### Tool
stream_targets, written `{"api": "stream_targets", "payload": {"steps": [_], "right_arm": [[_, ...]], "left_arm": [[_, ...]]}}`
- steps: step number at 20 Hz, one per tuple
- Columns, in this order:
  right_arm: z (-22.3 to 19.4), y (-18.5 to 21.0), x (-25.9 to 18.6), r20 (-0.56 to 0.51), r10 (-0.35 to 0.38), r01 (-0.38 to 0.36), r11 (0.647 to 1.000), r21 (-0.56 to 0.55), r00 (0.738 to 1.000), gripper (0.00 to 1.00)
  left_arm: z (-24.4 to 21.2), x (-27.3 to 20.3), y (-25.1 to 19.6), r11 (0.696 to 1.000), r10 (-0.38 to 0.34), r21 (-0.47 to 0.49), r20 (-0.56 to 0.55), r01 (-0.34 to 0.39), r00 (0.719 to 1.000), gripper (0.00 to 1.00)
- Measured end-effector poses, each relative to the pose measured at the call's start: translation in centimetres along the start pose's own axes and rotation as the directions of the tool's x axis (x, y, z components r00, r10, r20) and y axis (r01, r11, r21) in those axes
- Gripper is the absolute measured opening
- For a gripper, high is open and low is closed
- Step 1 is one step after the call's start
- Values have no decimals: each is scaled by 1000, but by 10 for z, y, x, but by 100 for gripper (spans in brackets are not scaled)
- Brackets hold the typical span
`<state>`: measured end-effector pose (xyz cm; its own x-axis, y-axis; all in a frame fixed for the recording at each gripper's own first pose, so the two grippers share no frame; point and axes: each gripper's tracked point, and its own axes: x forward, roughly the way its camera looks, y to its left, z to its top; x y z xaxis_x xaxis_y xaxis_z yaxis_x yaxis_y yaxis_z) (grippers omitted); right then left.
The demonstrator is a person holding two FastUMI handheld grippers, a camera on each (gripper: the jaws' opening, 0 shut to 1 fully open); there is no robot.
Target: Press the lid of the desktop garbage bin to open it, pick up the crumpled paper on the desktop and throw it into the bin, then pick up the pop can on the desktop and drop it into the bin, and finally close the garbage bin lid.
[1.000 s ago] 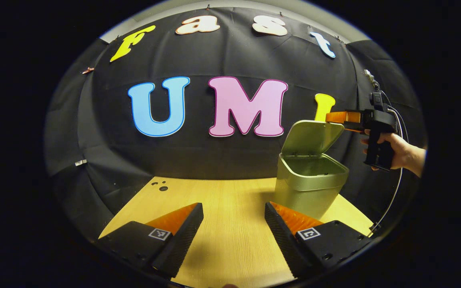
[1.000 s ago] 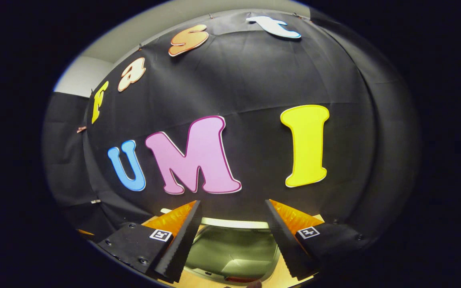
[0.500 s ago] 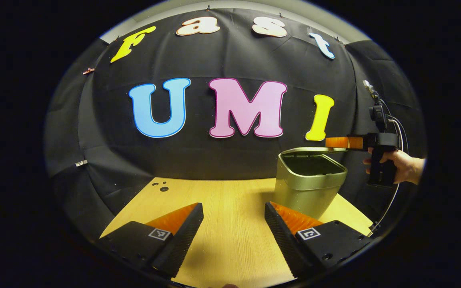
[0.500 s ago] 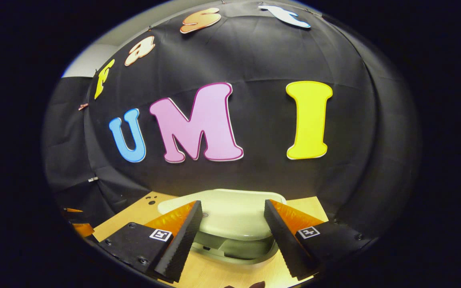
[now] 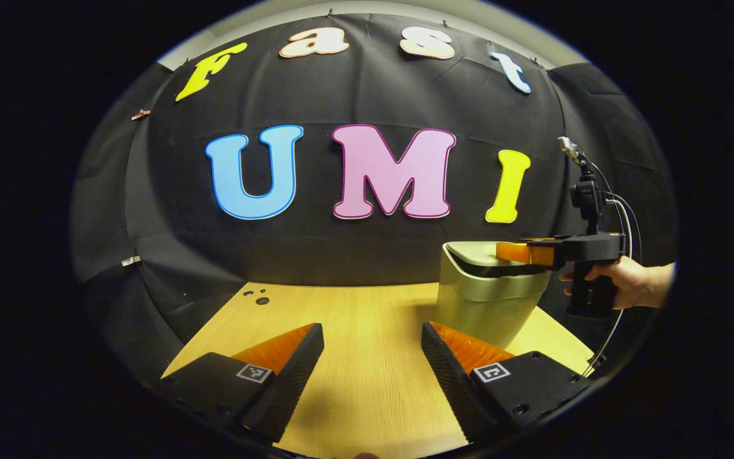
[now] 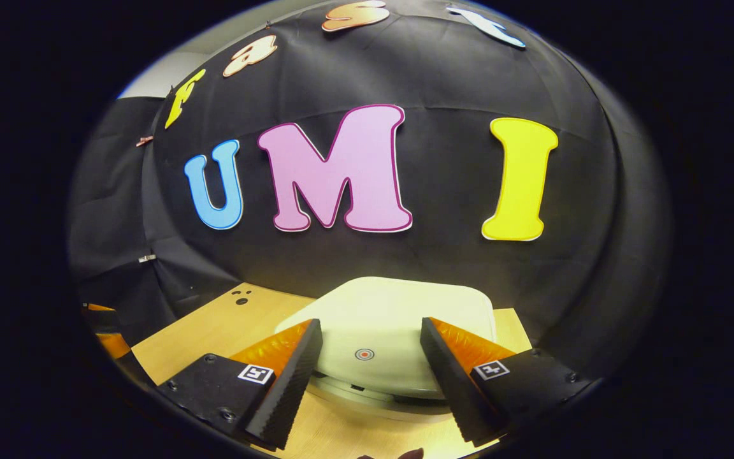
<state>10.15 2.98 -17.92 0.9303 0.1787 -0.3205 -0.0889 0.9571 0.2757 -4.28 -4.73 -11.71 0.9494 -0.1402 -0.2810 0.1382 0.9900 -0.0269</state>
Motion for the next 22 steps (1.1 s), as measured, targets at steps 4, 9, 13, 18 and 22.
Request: {"api": "stream_targets", "payload": {"steps": [4, 9, 13, 18, 22], "right_arm": [[-11, 1, 0, 23, -29, 29, 999, -31, 999, 98], [-14, 0, 1, 52, -31, 33, 999, -24, 998, 99], [-23, 2, 0, 38, 4, -3, 999, -39, 999, 100], [-14, 2, -2, 112, 24, -19, 999, -44, 993, 99], [-5, 8, -11, 137, 45, -28, 992, -124, 990, 98]], "left_arm": [[-1, 0, 4, 1000, 11, -9, -3, -11, 1000, 99], [0, 2, 5, 1000, 14, -6, -4, -14, 1000, 99], [1, 4, 1, 1000, 0, -6, -3, 0, 1000, 99], [2, 6, -5, 1000, -15, 2, 2, 15, 1000, 99], [4, 4, -5, 1000, -18, -5, 10, 18, 1000, 99]]}}
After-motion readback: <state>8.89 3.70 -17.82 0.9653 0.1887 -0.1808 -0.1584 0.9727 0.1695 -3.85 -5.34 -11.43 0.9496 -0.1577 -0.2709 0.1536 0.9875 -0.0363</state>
